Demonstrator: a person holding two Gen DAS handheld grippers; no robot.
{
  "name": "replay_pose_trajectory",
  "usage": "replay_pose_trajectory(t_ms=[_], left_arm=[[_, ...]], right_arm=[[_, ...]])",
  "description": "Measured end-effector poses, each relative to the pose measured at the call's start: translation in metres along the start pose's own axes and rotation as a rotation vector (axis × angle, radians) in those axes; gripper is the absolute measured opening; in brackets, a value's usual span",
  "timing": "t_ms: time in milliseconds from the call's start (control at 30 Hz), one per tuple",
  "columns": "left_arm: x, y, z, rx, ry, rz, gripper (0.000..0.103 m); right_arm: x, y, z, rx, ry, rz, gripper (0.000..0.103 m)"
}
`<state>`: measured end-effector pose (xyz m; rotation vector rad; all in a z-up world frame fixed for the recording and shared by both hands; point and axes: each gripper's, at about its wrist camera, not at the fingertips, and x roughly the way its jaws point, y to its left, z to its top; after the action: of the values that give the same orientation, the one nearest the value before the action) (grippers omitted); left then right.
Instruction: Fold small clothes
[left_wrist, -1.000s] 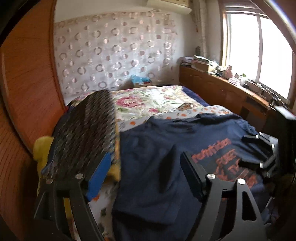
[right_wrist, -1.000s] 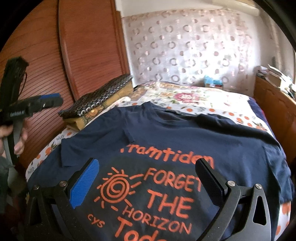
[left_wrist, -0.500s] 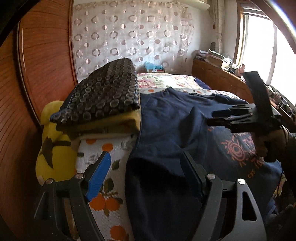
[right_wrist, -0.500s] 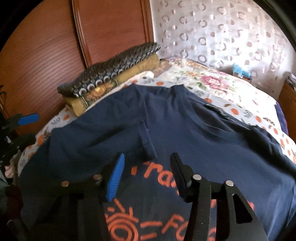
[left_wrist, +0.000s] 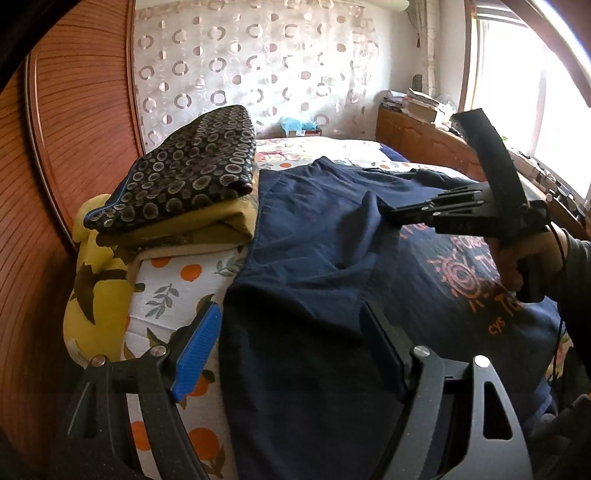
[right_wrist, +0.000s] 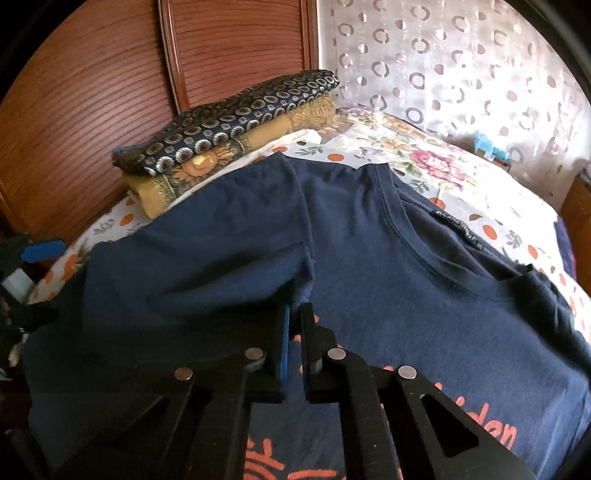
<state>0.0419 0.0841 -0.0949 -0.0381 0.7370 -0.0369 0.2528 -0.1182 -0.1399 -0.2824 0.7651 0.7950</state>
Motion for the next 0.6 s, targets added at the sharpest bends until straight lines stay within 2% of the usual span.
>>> replay_pose_trajectory(t_ms=[267,367,433,567,600], left_arm=[[-0.002,-0.008,0.001,0.009,-0.001,-0.005,0.078],[-0.003,-0.011,0.001,0.009,-0.003,-0.009,0.078],[-0.004,-0.013,0.001,0.008,-0.005,-0.009,0.078],[-0.004,-0.020,0.004,0.011,-0.014,-0.012,0.078],[-0.005,-0.021,0.005,0.011,-0.017,-0.014,0.078]], right_arm=[[-0.032,-0.004,-0.014,0.037,-0.058,-0.016,0.003],[-0.039,-0.004,-0.020,0.042,-0.066,-0.065,0.003],[-0.044,-0.004,-0.023,0.043,-0.068,-0.079,0.013],[-0.064,-0.014,-0.038,0.086,-0.090,-0.098,0.048],[-0.070,-0.017,-0.043,0.100,-0.099,-0.101,0.052]])
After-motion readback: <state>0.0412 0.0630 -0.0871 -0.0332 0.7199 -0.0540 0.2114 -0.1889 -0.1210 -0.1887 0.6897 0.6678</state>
